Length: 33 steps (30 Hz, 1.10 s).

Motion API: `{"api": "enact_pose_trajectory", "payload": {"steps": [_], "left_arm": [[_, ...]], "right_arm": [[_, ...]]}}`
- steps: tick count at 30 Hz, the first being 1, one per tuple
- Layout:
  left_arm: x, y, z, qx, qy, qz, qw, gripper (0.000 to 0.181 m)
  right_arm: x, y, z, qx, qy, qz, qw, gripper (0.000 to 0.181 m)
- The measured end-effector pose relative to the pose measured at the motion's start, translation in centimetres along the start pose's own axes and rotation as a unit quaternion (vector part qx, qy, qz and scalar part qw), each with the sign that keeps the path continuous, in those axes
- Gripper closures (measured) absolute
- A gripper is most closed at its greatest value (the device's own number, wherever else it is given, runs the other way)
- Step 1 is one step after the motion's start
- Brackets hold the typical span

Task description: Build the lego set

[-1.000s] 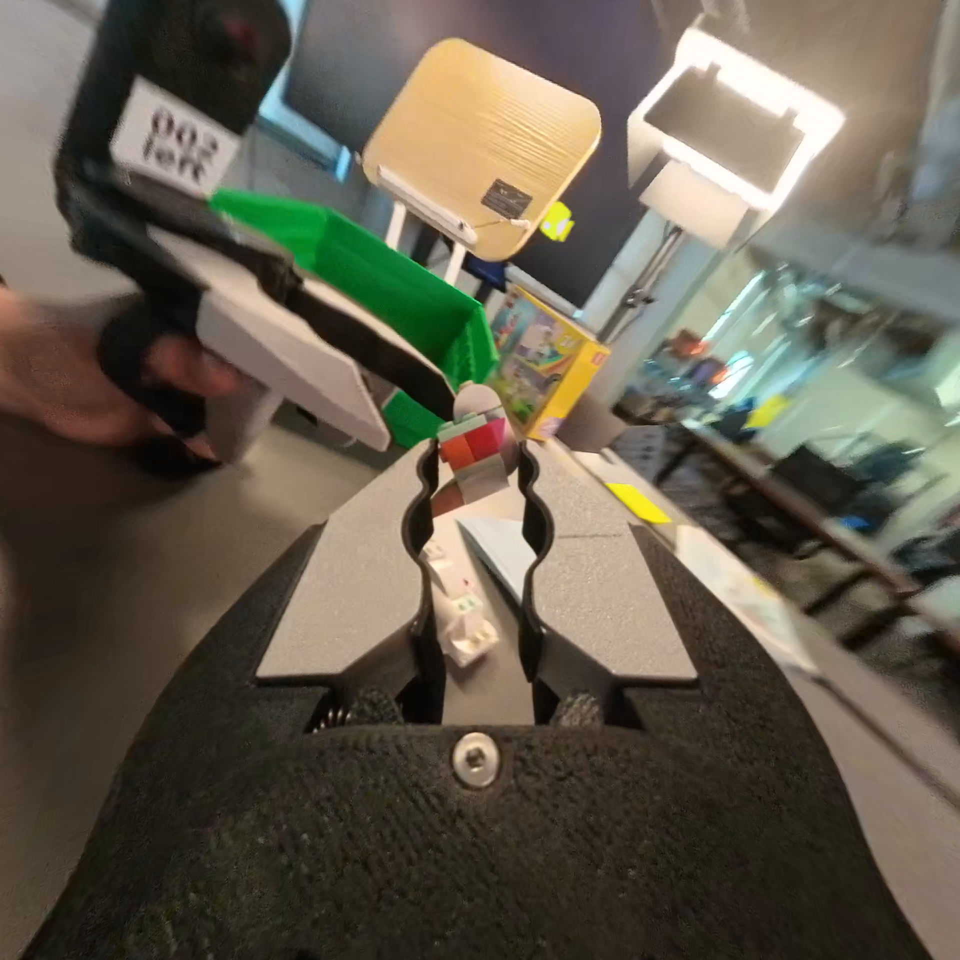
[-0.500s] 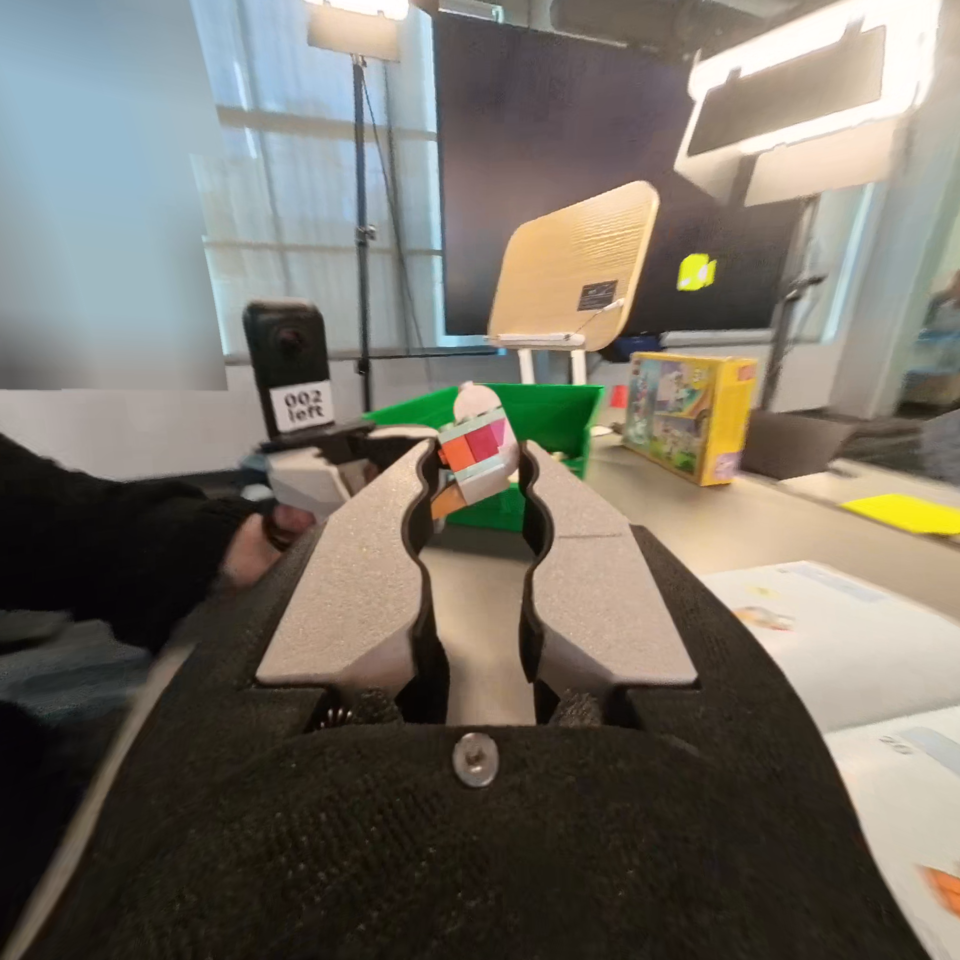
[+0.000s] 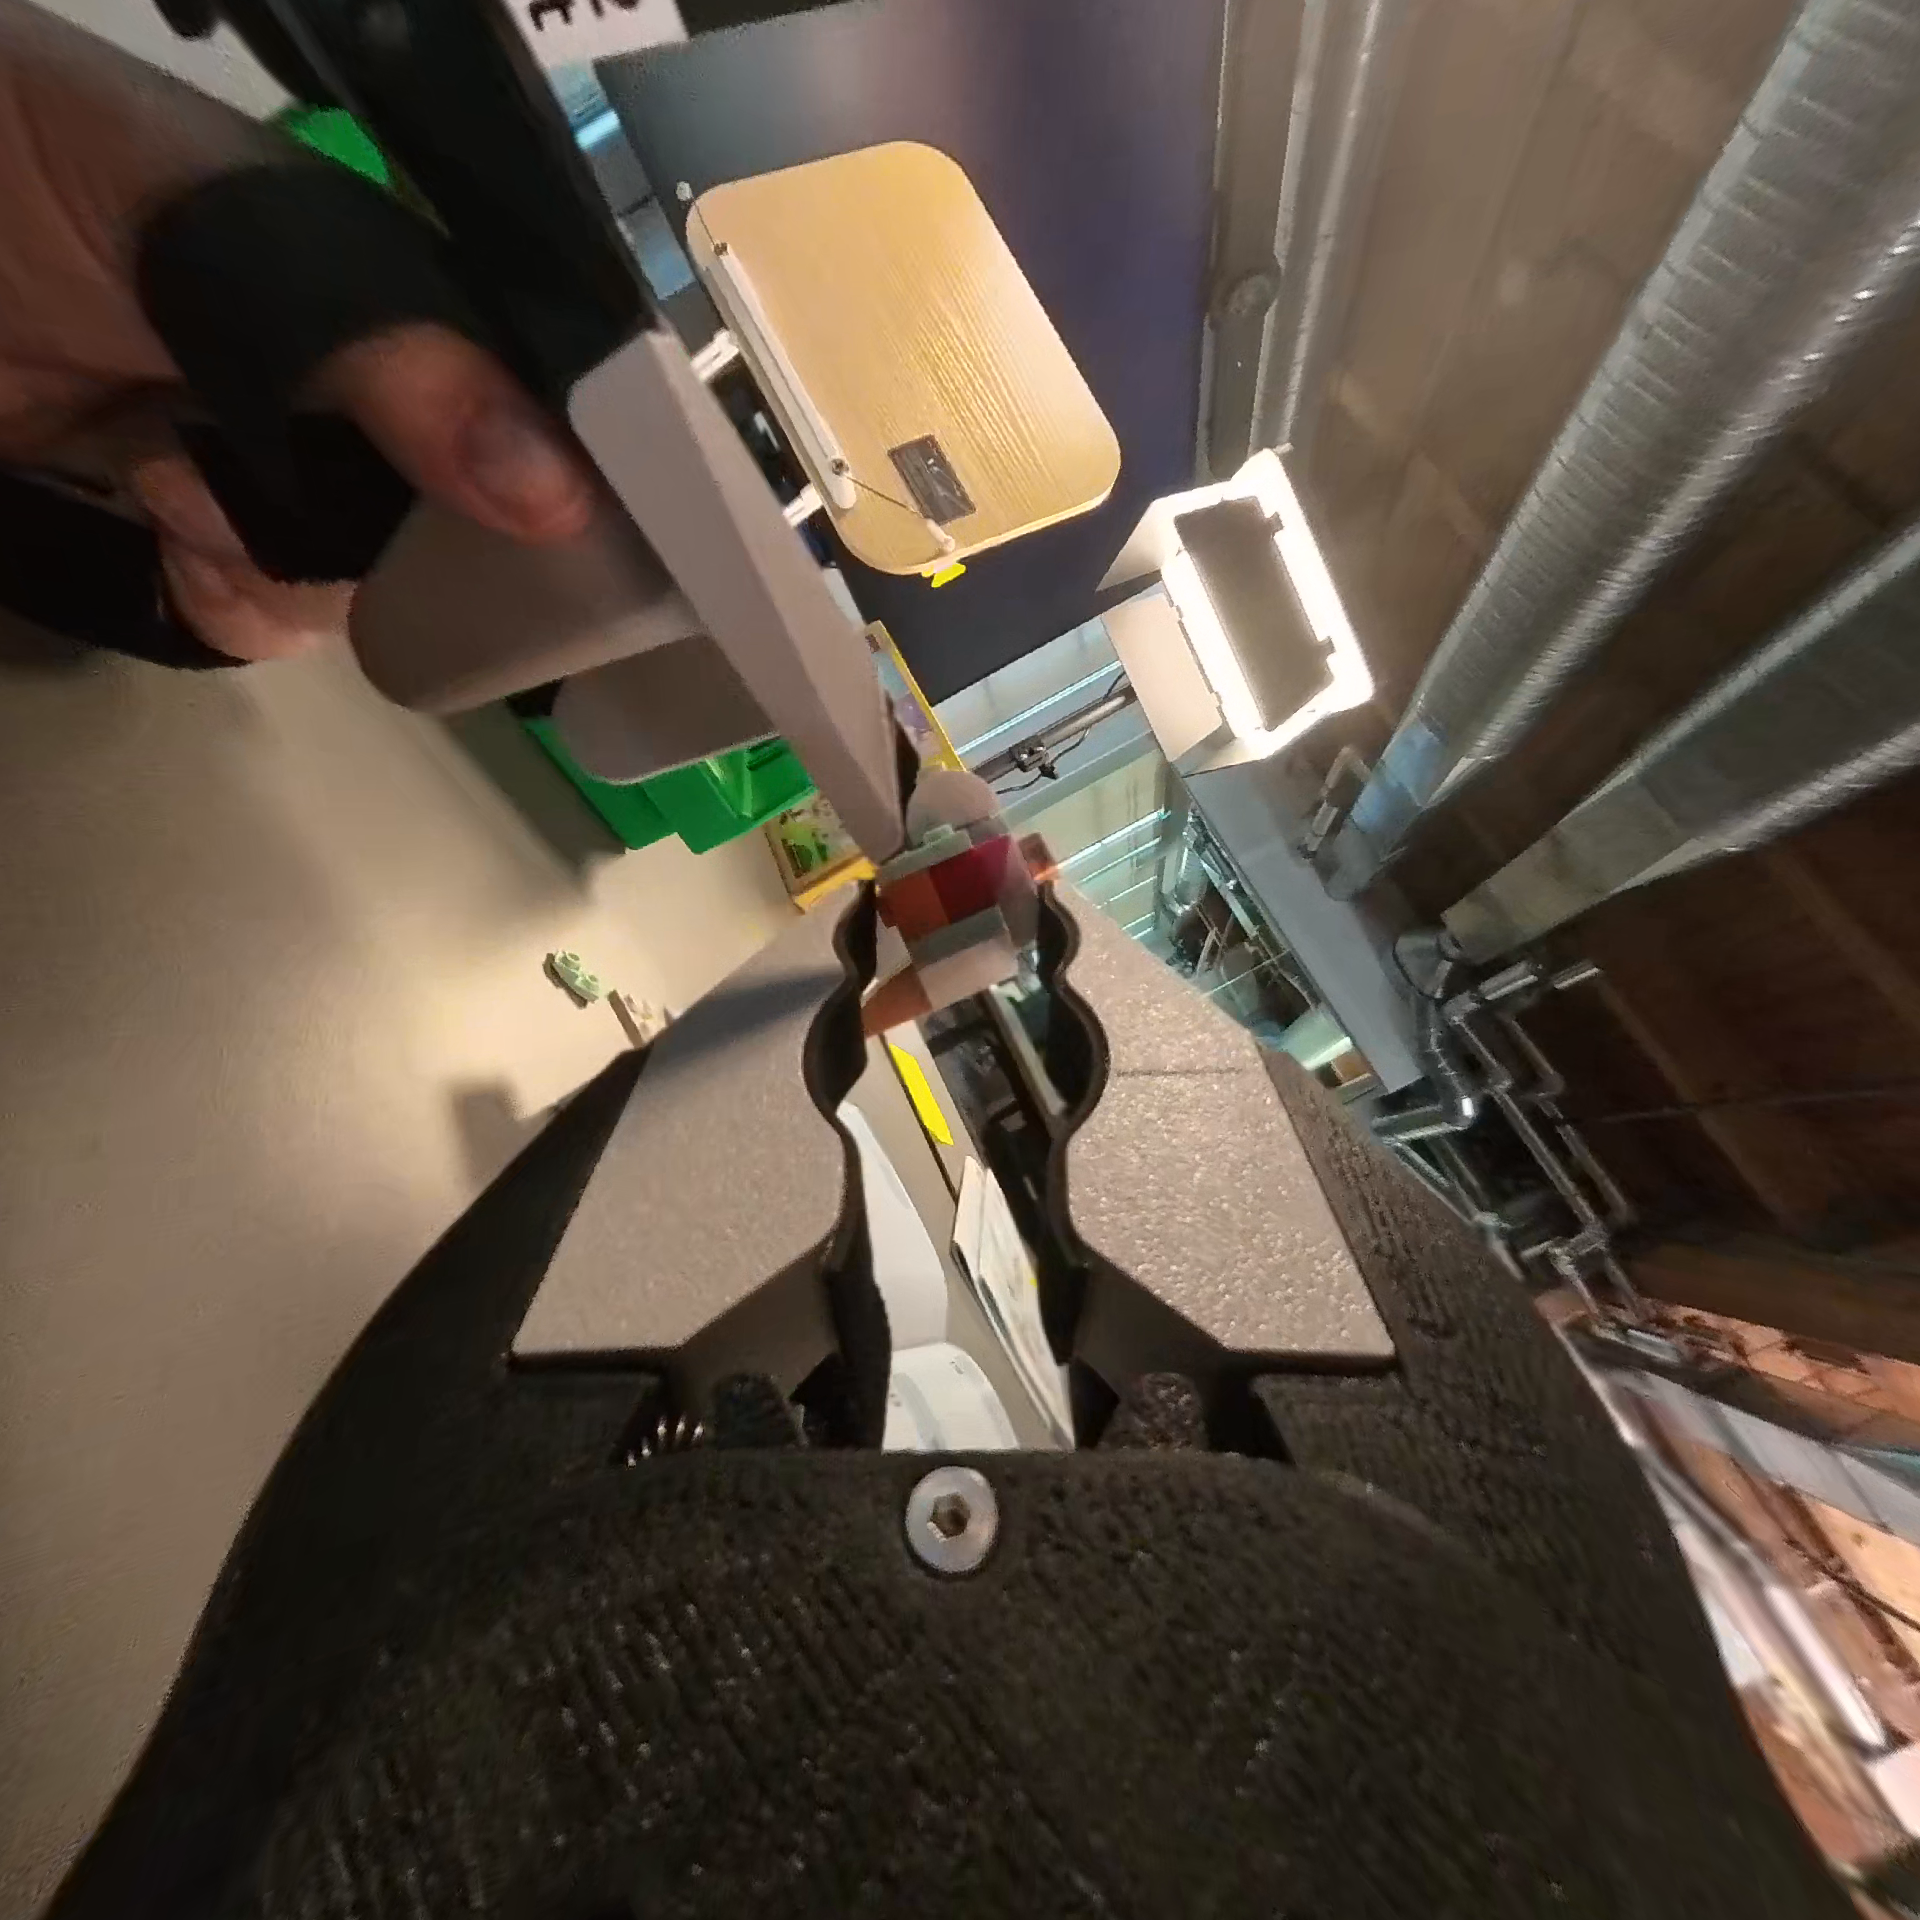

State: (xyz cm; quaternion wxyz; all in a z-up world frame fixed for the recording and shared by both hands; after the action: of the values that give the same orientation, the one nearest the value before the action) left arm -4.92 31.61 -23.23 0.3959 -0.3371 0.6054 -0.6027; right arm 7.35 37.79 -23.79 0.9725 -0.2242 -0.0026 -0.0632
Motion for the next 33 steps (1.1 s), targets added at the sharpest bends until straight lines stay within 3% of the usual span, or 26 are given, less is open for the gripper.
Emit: {"api": "enact_pose_trajectory", "payload": {"steps": [8,15,17,21,24,26,29,31,33], "left_arm": [[0.1,-0.1,0.0,-0.008,0.000,0.004,1.000,0.148],[0.2,-0.2,0.4,-0.055,-0.012,0.002,0.998,0.148],[0.4,-0.2,0.3,-0.079,-0.021,-0.001,0.997,0.148],[0.7,0.1,0.0,-0.100,-0.021,-0.014,0.995,0.148],[0.6,0.2,-0.2,-0.094,-0.003,-0.021,0.995,0.148],[0.3,0.4,-0.3,-0.087,0.013,-0.030,0.996,0.149],[-0.1,0.4,-0.6,-0.080,0.035,-0.032,0.996,0.148],[-0.4,0.5,-1.1,-0.080,0.044,-0.032,0.995,0.149],[-0.8,0.5,-1.5,-0.077,0.062,-0.036,0.994,0.149]], "right_arm": [[-0.1,-1.2,-1.0,0.136,0.028,-0.030,0.990,0.153],[0.2,-1.2,-1.1,0.150,0.030,-0.031,0.988,0.153],[0.4,-0.6,-1.0,0.146,0.018,-0.039,0.988,0.145],[2.2,1.2,0.1,0.079,-0.016,-0.051,0.995,0.137],[4.1,3.4,1.9,-0.058,-0.059,-0.057,0.995,0.143],[5.0,4.5,2.3,-0.199,-0.154,-0.061,0.966,0.147],[5.8,5.2,1.9,-0.400,-0.303,-0.070,0.862,0.154],[5.8,5.3,1.3,-0.466,-0.348,-0.089,0.809,0.158],[5.5,5.6,0.7,-0.487,-0.359,-0.116,0.787,0.162]]}}
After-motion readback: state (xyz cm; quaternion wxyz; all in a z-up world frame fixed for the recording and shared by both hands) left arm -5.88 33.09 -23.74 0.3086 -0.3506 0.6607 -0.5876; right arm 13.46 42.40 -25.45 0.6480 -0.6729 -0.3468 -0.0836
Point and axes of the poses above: each gripper's, where its closed fingertips meet, x back along the fingers, y out of its underside, z = x × y across the jaws, the point moved 9 cm from there along x, back along the fingers, and after that the axes turned 15 degrees about -y, right-handed, at the moved point
